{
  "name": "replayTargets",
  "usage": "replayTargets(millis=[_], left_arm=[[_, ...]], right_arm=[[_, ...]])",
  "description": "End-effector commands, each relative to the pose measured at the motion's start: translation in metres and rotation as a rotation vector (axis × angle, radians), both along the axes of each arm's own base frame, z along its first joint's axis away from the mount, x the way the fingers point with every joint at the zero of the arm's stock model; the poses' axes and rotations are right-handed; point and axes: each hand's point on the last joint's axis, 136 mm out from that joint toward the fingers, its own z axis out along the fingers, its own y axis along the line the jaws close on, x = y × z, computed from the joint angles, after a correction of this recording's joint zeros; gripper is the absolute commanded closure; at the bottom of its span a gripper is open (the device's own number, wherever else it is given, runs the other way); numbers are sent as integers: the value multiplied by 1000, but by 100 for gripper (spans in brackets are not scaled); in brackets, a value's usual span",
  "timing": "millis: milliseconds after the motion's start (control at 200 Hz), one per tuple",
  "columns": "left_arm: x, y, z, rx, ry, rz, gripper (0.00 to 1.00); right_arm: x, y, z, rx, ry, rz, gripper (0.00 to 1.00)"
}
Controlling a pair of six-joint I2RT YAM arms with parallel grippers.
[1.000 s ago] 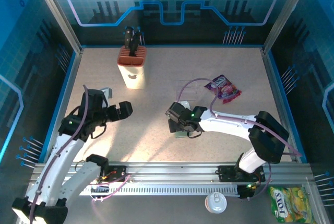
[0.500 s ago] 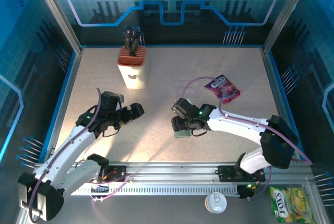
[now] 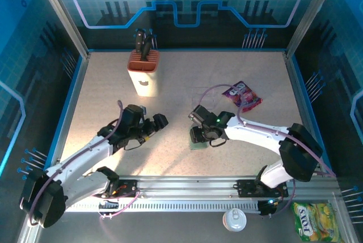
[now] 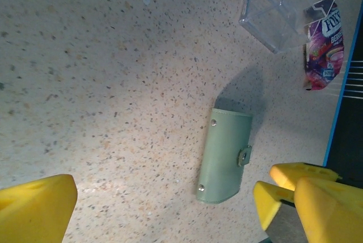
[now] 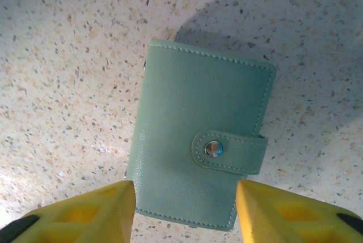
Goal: Take the credit cards out of the card holder
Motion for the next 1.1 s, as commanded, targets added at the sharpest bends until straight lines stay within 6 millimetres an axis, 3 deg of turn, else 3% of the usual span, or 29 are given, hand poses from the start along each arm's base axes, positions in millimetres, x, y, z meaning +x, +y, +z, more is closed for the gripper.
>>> replayTargets(millis=[0,505,790,1096], left_arm=[[4,-10,0,-37,-11,23,1],[-3,-28,-14,-30,3,-9,1],[-5,-25,-18,-1,12,-23,1],[-3,-33,-10,-24,-4,-56,5]], right_arm=[[5,0,-1,-25,21,-5,53],[11,-4,-21,-79,58,-14,60],[17,-4,-27,-91,65,-19,61],[17,-3,-42,-94,103,-20,66]])
